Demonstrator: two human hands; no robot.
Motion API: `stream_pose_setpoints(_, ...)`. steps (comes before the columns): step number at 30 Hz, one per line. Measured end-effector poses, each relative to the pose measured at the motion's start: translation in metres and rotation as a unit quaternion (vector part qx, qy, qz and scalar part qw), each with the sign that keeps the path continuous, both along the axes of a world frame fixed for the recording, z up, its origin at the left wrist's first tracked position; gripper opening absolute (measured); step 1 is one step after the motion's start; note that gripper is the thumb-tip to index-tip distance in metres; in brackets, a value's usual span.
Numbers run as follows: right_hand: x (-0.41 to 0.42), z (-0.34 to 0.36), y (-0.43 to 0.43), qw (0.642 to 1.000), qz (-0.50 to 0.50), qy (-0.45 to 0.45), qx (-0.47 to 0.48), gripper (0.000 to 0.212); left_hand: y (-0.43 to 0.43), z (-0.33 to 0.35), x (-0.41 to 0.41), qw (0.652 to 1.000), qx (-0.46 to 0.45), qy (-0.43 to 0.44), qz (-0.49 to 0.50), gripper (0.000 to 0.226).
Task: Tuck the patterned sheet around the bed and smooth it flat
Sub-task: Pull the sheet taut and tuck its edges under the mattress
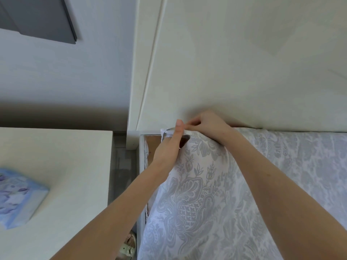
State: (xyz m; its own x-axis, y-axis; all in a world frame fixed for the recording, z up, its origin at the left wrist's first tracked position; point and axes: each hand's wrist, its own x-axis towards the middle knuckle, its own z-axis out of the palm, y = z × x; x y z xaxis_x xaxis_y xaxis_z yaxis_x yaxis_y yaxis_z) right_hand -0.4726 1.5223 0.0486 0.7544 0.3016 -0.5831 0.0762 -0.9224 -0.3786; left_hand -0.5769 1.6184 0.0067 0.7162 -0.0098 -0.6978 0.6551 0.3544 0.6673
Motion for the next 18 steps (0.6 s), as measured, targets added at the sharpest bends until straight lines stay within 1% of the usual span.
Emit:
stream_pose_setpoints(2,0.0,0.007,-0.003,0.993,-0.082,0.068,0.056,0.028,-0.001,0.002,0.002,0.999,0.032,0.006,-0.01,0.105)
stream_pose_setpoints(3,0.0,0.008,-0.004,0.984,-0.127,0.102,0.076,0.033,0.0,0.006,0.004,0.999,0.052,0.01,-0.014,0.097)
stream_pose_setpoints(4,0.0,0.01,-0.005,0.976,-0.151,0.126,0.091,0.036,0.0,0.01,0.006,0.997,0.073,0.018,-0.015,0.084)
stream_pose_setpoints(5,-0.001,0.009,-0.008,0.975,-0.15,0.132,0.097,0.037,0.0,0.01,0.009,0.995,0.094,0.024,-0.01,0.067)
stream_pose_setpoints(6,-0.004,0.008,-0.009,0.977,-0.144,0.122,0.103,0.037,0.0,0.006,0.012,0.993,0.113,0.029,-0.006,0.054)
stream_pose_setpoints(7,-0.008,0.006,-0.012,0.981,-0.132,0.093,0.108,0.037,-0.001,0.003,0.014,0.991,0.127,0.03,-0.004,0.048)
stream_pose_setpoints(9,-0.017,0.005,-0.019,0.984,-0.11,-0.01,0.137,0.038,0.0,-0.002,0.015,0.992,0.12,0.039,0.009,0.043)
stream_pose_setpoints(10,-0.023,0.008,-0.02,0.98,-0.1,-0.058,0.164,0.037,0.0,-0.006,0.016,0.993,0.107,0.05,0.013,0.042)
stream_pose_setpoints(11,-0.028,0.013,-0.021,0.973,-0.087,-0.081,0.198,0.037,0.002,-0.008,0.017,0.994,0.091,0.056,0.012,0.04)
stream_pose_setpoints(12,-0.032,0.017,-0.019,0.967,-0.073,-0.077,0.231,0.036,0.003,-0.01,0.017,0.996,0.072,0.059,0.011,0.034)
stream_pose_setpoints(13,-0.036,0.019,-0.017,0.966,-0.056,-0.057,0.245,0.036,0.005,-0.011,0.018,0.997,0.054,0.059,0.011,0.025)
stream_pose_setpoints(14,-0.038,0.02,-0.013,0.972,-0.036,-0.032,0.232,0.036,0.005,-0.012,0.019,0.997,0.037,0.063,0.014,0.022)
stream_pose_setpoints(16,-0.038,0.018,-0.009,0.99,0.009,0.004,0.144,0.039,0.007,-0.018,0.019,0.997,0.018,0.075,0.017,0.03)
stream_pose_setpoints(18,-0.036,0.016,-0.005,0.996,0.04,0.017,0.073,0.045,0.009,-0.021,0.019,0.996,0.006,0.087,0.031,0.034)
